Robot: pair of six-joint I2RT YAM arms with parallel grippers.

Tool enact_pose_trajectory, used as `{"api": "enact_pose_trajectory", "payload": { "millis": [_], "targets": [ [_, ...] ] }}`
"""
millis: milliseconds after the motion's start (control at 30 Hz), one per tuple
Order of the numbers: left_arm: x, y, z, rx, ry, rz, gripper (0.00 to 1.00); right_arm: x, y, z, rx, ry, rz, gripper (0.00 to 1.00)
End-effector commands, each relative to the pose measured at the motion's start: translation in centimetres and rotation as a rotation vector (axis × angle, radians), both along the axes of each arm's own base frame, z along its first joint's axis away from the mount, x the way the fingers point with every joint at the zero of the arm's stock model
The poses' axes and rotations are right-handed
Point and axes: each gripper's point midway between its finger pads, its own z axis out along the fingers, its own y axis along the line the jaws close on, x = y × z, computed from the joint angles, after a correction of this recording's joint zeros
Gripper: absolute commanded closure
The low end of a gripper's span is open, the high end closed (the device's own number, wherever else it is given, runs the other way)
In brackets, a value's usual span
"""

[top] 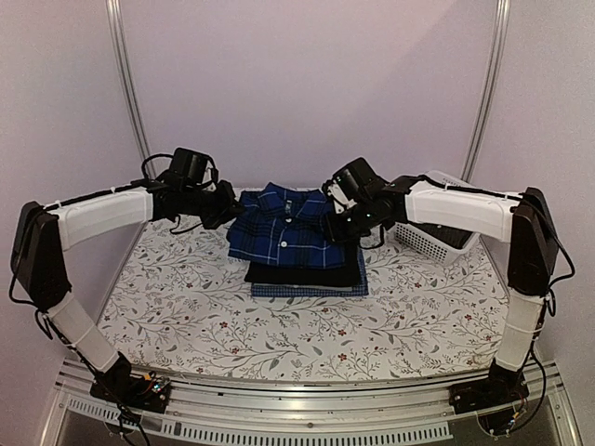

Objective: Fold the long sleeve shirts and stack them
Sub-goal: Place the square-folded shirt on the square-folded shirt.

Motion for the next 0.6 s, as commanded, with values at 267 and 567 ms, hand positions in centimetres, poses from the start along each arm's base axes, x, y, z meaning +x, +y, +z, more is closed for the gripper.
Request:
{"api": "enact_pose_trajectory", "payload": {
  "millis": [267, 567],
  "targets": [
    [0.5, -6.3, -1.6, -0.035, 0.014, -0.083, 1.00, 0.2, -5.7, 1.2, -0.001, -0.010, -0.094, 1.00],
    [-0.3, -6.1, -4.3, -0.012, 0.068, -0.072, 1.00, 0.2, -6.6, -1.2, -0.001, 0.052, -0.096, 1.00]
  ]
}}
